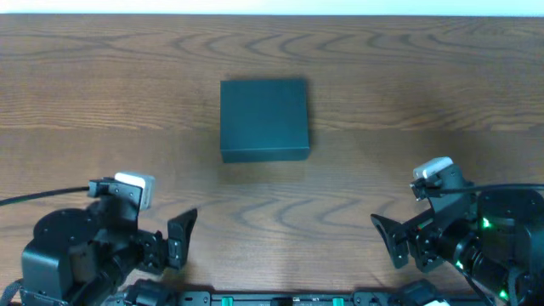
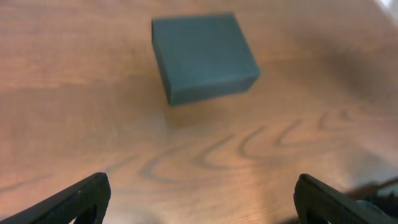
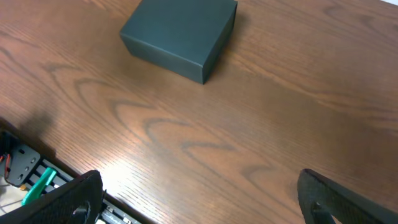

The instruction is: Pack container

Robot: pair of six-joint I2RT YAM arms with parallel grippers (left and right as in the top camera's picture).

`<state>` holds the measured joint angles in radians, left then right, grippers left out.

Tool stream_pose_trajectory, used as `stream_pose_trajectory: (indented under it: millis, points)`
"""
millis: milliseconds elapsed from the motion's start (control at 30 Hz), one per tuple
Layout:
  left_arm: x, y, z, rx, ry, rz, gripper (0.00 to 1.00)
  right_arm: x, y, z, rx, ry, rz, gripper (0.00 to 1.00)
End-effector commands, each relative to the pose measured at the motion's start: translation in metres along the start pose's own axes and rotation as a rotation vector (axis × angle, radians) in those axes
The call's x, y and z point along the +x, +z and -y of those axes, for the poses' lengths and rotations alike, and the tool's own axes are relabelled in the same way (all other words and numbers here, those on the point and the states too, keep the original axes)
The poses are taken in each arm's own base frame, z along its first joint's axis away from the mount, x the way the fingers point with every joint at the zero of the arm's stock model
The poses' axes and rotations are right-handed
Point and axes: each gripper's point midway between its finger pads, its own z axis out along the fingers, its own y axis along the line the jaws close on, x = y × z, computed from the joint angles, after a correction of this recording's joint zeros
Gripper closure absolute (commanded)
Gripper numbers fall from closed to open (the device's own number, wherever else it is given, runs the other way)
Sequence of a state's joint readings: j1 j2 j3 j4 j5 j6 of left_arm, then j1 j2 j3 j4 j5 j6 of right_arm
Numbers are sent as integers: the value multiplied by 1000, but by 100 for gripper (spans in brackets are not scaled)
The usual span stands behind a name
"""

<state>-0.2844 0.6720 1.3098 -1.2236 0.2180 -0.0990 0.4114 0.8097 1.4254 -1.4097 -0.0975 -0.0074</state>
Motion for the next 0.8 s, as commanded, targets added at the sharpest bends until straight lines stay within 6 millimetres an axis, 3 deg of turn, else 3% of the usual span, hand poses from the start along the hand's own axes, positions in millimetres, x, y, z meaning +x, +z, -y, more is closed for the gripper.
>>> stream_pose_trajectory:
  millis: [0,167,333,500,767]
  points:
    - [-19,-1,4,19,-48,78,5,0,0,0,-1,18,-2,1]
    - [-63,-11,14,62,-13,264,5,0,0,0,-1,18,-2,1]
    - [-92,-43,24,102,19,460,5,0,0,0,-1,18,-2,1]
    - [-82,-75,23,90,23,547,4,0,0,0,-1,18,-2,1]
    - [-51,-92,7,-14,-21,559,5,0,0,0,-1,18,-2,1]
